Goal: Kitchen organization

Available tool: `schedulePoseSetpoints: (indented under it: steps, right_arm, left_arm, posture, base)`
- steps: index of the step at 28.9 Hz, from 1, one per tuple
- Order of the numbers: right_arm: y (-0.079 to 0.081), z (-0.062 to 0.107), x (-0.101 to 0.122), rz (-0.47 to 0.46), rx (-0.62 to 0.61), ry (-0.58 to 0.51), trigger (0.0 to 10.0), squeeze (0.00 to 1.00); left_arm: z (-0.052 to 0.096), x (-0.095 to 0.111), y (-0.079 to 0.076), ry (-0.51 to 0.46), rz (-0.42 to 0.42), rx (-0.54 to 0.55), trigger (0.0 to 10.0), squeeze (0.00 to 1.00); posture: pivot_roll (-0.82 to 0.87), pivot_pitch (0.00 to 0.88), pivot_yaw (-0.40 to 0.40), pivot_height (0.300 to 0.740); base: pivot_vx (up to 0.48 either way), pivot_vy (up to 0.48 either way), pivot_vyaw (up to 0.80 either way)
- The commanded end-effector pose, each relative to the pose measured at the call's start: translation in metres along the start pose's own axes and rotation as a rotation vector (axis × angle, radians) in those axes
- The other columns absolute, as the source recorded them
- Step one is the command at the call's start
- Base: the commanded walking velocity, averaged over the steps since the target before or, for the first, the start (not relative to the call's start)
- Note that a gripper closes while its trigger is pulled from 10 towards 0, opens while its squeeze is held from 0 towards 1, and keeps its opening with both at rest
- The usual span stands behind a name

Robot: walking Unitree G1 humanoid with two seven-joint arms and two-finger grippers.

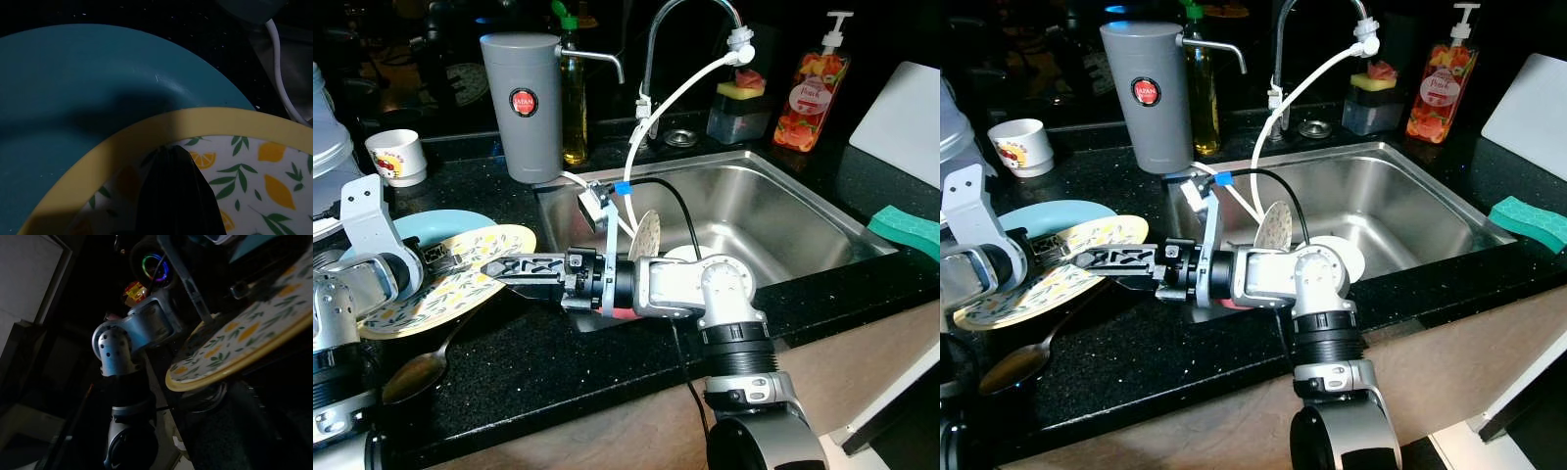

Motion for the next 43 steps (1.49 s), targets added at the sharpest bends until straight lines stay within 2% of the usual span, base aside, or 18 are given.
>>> schedulePoseSetpoints:
  steps: [1, 27, 28, 29, 30, 41, 42, 43]
  right_arm:
    - [0.005, -0.008, -0.003, -0.021, 0.036, 0.000, 0.0, 0.00]
    - [-0.006, -0.005, -0.016, -0.053, -0.036, 0.019, 0.0, 0.00]
    - [-0.006, -0.005, -0.014, -0.050, -0.035, 0.009, 2.7, 0.07]
    - [-0.006, -0.005, -0.014, -0.050, -0.035, 0.009, 2.7, 0.07]
    - [-0.004, -0.005, -0.011, -0.050, -0.032, -0.002, 10.0, 1.00]
    - [-0.021, 0.001, -0.004, -0.100, -0.133, -0.005, 10.0, 1.00]
    - [-0.021, 0.000, -0.005, -0.106, -0.138, 0.006, 10.0, 0.92]
    - [-0.022, -0.002, -0.007, -0.112, -0.145, 0.016, 10.0, 0.76]
  left_arm:
    - [-0.002, -0.008, 0.004, 0.030, -0.004, 0.020, 0.0, 0.00]
    - [0.000, -0.005, 0.002, 0.020, -0.054, 0.025, 0.0, 0.00]
    - [0.000, -0.005, 0.003, 0.020, -0.058, 0.026, 0.0, 0.00]
    - [0.000, -0.005, 0.003, 0.020, -0.058, 0.026, 0.0, 0.00]
    - [0.000, -0.005, 0.003, 0.021, -0.066, 0.030, 0.0, 0.00]
    - [-0.001, -0.008, 0.003, 0.031, -0.110, 0.043, 0.0, 0.00]
    - [-0.001, -0.009, 0.003, 0.032, -0.108, 0.043, 0.0, 0.00]
    - [-0.001, -0.009, 0.004, 0.033, -0.107, 0.042, 0.0, 0.00]
  posture:
    - [0.09, 0.067, 0.007, 0.740]
    - [0.09, 0.055, 0.003, 0.740]
    - [0.09, 0.054, 0.006, 0.740]
    - [0.09, 0.054, 0.006, 0.740]
    - [0.09, 0.054, 0.006, 0.740]
    - [0.08, 0.067, 0.002, 0.740]
    - [0.07, 0.070, 0.000, 0.740]
    - [0.07, 0.070, 0.000, 0.740]
  base:
    - [0.000, 0.000, 0.00]
    - [0.000, 0.000, 0.00]
    - [0.000, 0.000, 0.00]
    - [0.000, 0.000, 0.00]
    - [0.000, 0.000, 0.00]
    - [0.000, 0.000, 0.00]
    - [0.000, 0.000, 0.00]
    - [0.000, 0.000, 0.00]
Point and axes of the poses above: a point about 5 cm out from each wrist's last joint towards the gripper, its own z axis pointing back from the gripper into the wrist, its own x axis along the axis of the wrist's last joint, y = z × x, the point moved 4 cm from there along -z, pointing out of the wrist towards the gripper, and after that the axes turned 6 degrees about z, right-handed, at the moved point
